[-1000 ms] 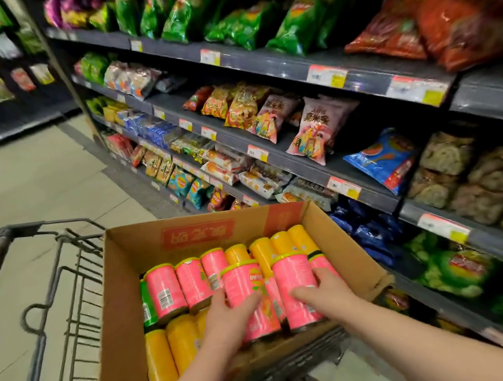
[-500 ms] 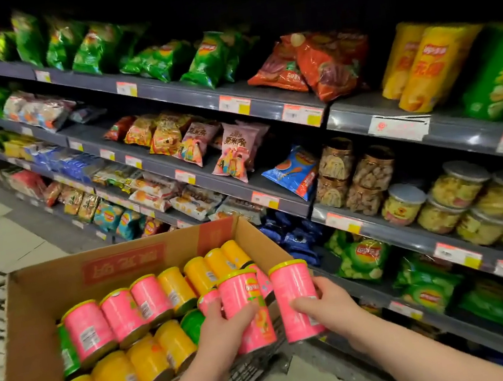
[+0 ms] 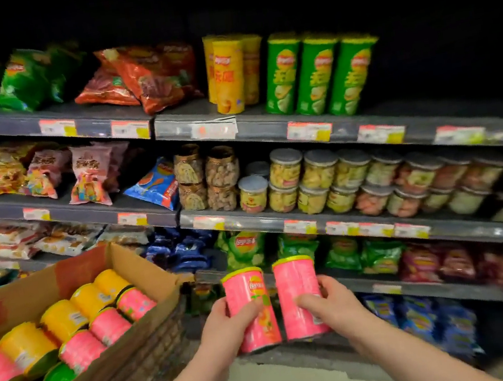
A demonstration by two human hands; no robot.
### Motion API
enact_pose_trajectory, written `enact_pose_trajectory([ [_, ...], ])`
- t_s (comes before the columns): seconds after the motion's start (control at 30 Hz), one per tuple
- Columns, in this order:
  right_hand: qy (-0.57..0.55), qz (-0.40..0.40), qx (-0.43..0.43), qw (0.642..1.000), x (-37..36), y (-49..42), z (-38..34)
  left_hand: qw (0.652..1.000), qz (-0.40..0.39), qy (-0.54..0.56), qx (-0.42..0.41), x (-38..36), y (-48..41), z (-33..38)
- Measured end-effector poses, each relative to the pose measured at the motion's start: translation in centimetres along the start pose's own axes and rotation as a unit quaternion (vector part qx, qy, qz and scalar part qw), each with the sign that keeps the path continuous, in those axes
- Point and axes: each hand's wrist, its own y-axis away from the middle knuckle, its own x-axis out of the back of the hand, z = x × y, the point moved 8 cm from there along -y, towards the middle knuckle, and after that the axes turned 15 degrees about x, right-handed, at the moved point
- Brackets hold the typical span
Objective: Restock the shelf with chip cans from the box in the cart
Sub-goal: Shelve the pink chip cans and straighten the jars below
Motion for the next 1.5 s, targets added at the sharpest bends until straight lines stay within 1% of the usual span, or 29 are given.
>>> enact_pose_trajectory([
  [0.13, -0.015, 0.042, -0.017, 0.999, 8.9, 3.0, 2.6, 0.998, -0.046, -0.047, 0.006, -9.5, 0.8, -0.4],
  [0.27, -0.023, 0.077, -0.013, 0.997, 16.4, 5.6, 4.5, 0.995, -0.076, -0.063, 0.002, -17.3, 1.9, -0.9],
  [0.47, -0.051, 0.085, -0.01, 0.995, 23.2, 7.3, 6.4, 0.992, -0.1, -0.081, 0.0, -24.5, 3.7, -0.6],
  [0.57, -0.061, 0.094, 0.0, 0.994, 25.2, 6.9, 6.4, 0.99, -0.105, -0.09, 0.001, -26.4, 3.9, 0.3],
  [0.8, -0.085, 0.126, 0.035, 0.988, 28.7, 4.4, 4.7, 0.987, -0.124, -0.1, -0.028, -29.7, 2.5, 4.8],
  [1.07, -0.068, 0.179, 0.083, 0.978, 34.7, -0.6, 0.1, 0.974, -0.198, -0.085, -0.065, -36.1, -0.8, 12.4],
  [1.23, -0.06, 0.2, 0.122, 0.97, 37.1, -5.7, -3.8, 0.964, -0.24, -0.062, -0.098, -37.6, -2.9, 18.5],
  [1.37, -0.031, 0.211, 0.158, 0.964, 38.0, -9.8, -7.2, 0.963, -0.23, -0.047, -0.131, -36.9, -4.9, 23.0],
  [1.5, -0.029, 0.197, 0.183, 0.963, 38.5, -13.6, -9.8, 0.964, -0.211, -0.032, -0.16, -35.7, -6.4, 26.2],
])
